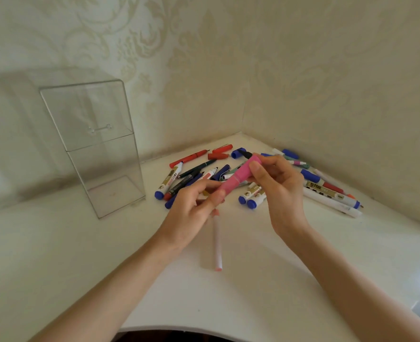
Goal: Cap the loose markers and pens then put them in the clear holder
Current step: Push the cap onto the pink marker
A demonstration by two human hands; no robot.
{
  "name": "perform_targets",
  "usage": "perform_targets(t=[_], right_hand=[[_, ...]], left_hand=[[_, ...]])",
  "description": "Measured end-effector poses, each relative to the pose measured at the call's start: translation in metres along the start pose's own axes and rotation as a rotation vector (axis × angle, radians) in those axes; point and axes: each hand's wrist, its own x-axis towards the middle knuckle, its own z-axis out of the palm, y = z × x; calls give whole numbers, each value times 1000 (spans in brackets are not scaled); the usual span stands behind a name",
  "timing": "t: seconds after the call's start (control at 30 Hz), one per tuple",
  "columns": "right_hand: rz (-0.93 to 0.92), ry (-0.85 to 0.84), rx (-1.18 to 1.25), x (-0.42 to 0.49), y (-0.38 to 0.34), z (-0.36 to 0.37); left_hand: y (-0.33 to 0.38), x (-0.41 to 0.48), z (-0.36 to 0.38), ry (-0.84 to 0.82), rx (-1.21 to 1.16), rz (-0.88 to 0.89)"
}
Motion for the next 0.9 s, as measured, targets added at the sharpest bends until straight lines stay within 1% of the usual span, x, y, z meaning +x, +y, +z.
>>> perform_targets(t=[0.07,0.1,0.17,0.2,0.27,0.33,0.4,0.43,0.5,0.57,0.63,0.73,0.83,0.9], right_hand=[[-40,-27,-2,-1,-1,0],[-53,-35,-2,-3,-1,1],[-59,-36,-14,-5,0,2],[-49,-52,-50,-6,0,2],[-9,-147,-179,-6,1,3],[63,-190,-271,-5,5,-1],[116,-132,-341,-3,8,-7],[110,-79,-422,-1,9,-11],[99,34,-617,5,11,-18],[127,127,-784,12,15,-26],[144,143,-923,14,20,-31],[182,9,-1076,9,27,-30],[197,-94,-1163,5,30,-25],[218,-112,-1111,6,29,-24]], left_hand=[[-1,-1,-4,-92,-279,-176],[-1,-1,-6,-125,-351,-222],[1,-1,-9,-144,-315,-230],[3,0,-10,-118,-250,-218],[7,-4,-12,-6,-80,-198],[9,-14,-18,160,216,-125],[6,-34,-33,360,567,-41],[6,-46,-43,440,732,-20],[7,-69,-60,548,973,-58],[9,-82,-69,609,1121,-148],[9,-86,-69,611,1225,-206],[12,-84,-64,572,1324,-230],[16,-80,-63,511,1330,-126],[20,-71,-54,391,1267,2]])
